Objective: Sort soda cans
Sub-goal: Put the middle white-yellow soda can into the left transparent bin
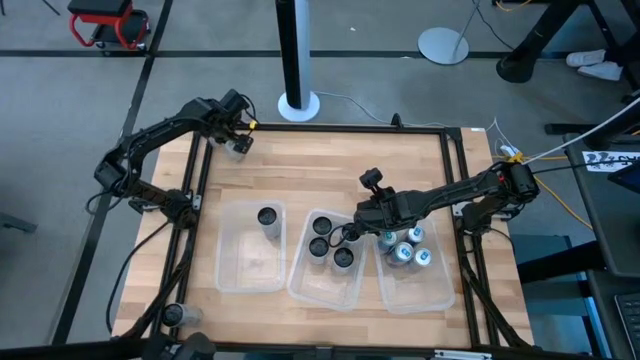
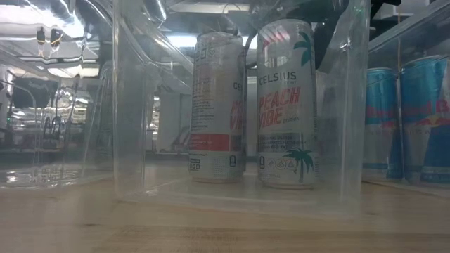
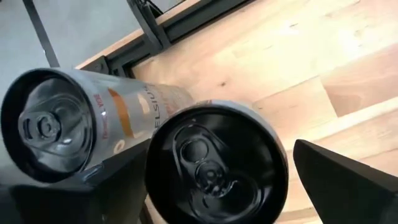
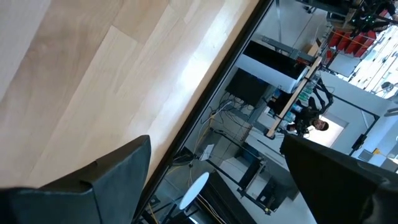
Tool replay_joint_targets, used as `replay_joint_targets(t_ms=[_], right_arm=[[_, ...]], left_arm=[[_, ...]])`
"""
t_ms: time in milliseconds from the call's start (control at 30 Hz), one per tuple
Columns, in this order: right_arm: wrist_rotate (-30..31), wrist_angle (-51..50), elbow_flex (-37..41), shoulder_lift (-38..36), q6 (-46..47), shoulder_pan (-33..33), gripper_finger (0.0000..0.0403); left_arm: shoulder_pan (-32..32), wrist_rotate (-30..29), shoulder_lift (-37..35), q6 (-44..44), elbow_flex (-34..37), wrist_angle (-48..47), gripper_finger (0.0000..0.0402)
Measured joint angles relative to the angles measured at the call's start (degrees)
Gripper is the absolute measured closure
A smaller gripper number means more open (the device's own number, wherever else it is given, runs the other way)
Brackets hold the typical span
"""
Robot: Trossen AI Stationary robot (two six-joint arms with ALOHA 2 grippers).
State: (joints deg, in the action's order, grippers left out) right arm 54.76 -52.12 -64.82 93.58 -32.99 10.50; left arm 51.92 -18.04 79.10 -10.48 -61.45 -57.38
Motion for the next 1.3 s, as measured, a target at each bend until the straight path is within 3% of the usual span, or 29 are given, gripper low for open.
replay_joint_targets(t_ms=[433, 767, 967, 1300], right_arm=[[0.0, 0.0, 0.0, 0.0, 0.0, 0.0, 0.0039], [0.0, 0.1, 0.0, 0.0, -0.1, 0.0, 0.0039], [0.0, 0.2, 0.0, 0.0, -0.3, 0.0, 0.0039], [0.0, 0.2, 0.0, 0.0, -0.3, 0.0, 0.0039]], left_arm=[[0.0, 1.4, 3.4, 0.6, 0.0, 1.3, 0.0041], [0.0, 1.5, 3.3, 3.2, 0.0, 1.4, 0.0153], [-0.8, 1.5, 2.7, 5.7, 0.0, 0.8, 0.0153], [-7.1, 1.5, -5.6, 2.8, -6.4, -10.5, 0.0153]])
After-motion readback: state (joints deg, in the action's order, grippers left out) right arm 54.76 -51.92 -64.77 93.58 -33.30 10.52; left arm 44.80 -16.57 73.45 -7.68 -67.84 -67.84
